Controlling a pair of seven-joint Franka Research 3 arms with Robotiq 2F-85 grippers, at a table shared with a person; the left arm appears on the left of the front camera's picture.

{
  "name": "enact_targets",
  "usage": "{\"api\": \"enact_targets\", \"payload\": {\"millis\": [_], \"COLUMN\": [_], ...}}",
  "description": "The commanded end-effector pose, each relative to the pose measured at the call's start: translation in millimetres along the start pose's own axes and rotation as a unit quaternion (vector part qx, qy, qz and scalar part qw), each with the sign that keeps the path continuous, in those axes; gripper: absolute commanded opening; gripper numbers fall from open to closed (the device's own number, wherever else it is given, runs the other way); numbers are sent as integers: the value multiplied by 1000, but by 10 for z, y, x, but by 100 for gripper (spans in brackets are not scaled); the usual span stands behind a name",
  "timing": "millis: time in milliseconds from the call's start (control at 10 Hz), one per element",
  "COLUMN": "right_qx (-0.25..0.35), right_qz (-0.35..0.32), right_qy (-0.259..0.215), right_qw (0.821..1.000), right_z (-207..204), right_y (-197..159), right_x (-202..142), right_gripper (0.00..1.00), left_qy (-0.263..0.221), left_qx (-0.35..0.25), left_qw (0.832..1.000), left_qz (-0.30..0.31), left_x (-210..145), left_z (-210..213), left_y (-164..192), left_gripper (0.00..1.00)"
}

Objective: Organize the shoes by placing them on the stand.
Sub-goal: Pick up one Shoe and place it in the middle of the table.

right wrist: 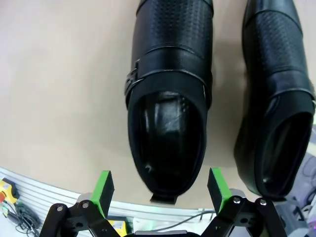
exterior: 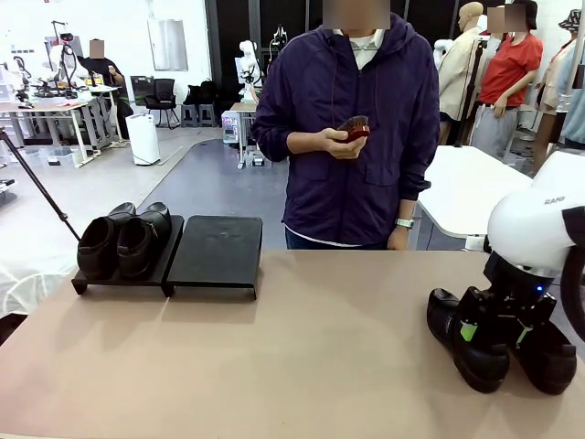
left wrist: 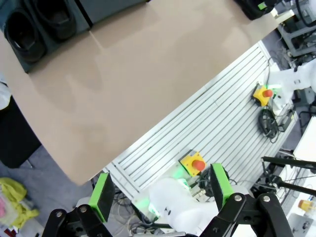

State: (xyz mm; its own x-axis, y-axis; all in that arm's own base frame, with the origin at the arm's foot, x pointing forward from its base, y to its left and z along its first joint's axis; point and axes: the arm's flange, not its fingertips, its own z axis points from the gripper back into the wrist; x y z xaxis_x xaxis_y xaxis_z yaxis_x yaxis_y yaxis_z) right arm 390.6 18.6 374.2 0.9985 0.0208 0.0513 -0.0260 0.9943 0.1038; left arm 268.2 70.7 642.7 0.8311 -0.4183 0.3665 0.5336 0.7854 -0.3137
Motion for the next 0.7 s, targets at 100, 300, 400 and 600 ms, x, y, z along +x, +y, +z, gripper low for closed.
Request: {"api": "enact_targets", "payload": {"millis": [100,300,400,600], "right_qx": [6,11,15,27], "right_qz": [-22,-37,-45,-56], "right_qy": [-15,-28,-31,-29], "right_qw": [1000,999,998,998], "right_z": [-200,-171,-151,-168], "right_y": [-131,-213,-262,-319], "right_x": [56,65,73,85], "right_gripper": [100,100,100,100], "left_qy": [4,4,4,4], "left_qx": [0,0,0,0], "left_qw": [1000,1000,1000,1000], "left_qz": [-2,-2,-2,-2], "left_x": [-23,-23,-23,-23], "left_z": [14,14,14,14], "left_y": [-5,-5,-5,-5], "left_gripper": [100,100,100,100]}}
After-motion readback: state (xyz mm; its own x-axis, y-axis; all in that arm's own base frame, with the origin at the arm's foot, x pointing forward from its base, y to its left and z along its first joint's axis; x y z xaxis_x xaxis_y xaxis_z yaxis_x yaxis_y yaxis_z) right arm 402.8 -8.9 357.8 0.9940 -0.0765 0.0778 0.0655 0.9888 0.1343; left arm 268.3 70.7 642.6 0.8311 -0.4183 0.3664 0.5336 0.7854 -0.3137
